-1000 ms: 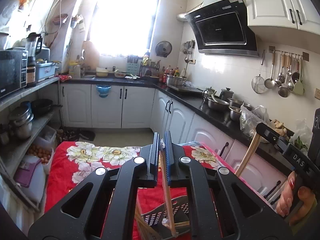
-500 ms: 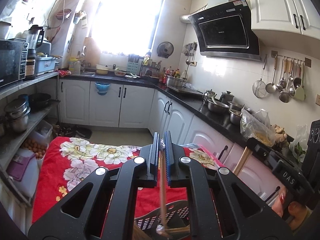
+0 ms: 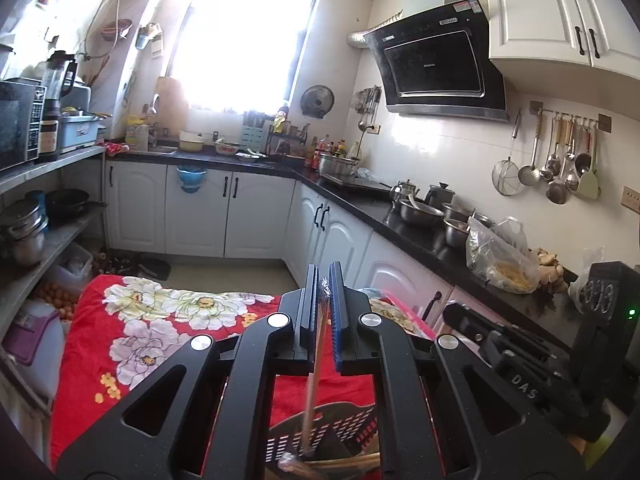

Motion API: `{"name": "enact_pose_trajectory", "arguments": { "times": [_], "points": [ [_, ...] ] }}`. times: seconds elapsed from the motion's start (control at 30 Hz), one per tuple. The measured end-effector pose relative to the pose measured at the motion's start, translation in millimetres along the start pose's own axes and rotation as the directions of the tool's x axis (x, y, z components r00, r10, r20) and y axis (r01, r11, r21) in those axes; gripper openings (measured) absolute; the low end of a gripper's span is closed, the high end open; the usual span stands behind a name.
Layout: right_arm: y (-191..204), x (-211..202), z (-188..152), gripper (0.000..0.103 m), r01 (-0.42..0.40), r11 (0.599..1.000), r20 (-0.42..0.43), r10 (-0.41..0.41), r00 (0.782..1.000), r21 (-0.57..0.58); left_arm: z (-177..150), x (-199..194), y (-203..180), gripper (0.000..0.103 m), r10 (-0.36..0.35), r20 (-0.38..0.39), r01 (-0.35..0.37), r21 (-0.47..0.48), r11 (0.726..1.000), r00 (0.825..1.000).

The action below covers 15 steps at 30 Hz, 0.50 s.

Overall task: Organize utensils
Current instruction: 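Lift the held chopsticks with both tools and carry them over the caddy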

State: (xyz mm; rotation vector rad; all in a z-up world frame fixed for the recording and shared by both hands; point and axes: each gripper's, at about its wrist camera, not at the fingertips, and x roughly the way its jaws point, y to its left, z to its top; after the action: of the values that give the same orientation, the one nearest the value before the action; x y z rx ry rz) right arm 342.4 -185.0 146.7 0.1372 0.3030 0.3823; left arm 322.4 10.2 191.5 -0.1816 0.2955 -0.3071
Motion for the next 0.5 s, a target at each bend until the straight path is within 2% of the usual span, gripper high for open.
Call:
{"name": "enact_pose_trajectory", "arguments": {
  "times": [0.2,0.5],
  "points": [
    [-1,1,-4,0.006,0.000,1.000,-0.012,0.000,1.000,-0.003,-8,10,-5,0.003,0.007,-0.017,-0.007,0.021,1.000,1.000],
    [-7,1,-17,0.006,0.011,1.000,-0.076,-0.010,0.997,0.010,-38,30,3,0.003,0.019,-0.108,-0.018,0.014,1.000,0.994]
  ]
}}
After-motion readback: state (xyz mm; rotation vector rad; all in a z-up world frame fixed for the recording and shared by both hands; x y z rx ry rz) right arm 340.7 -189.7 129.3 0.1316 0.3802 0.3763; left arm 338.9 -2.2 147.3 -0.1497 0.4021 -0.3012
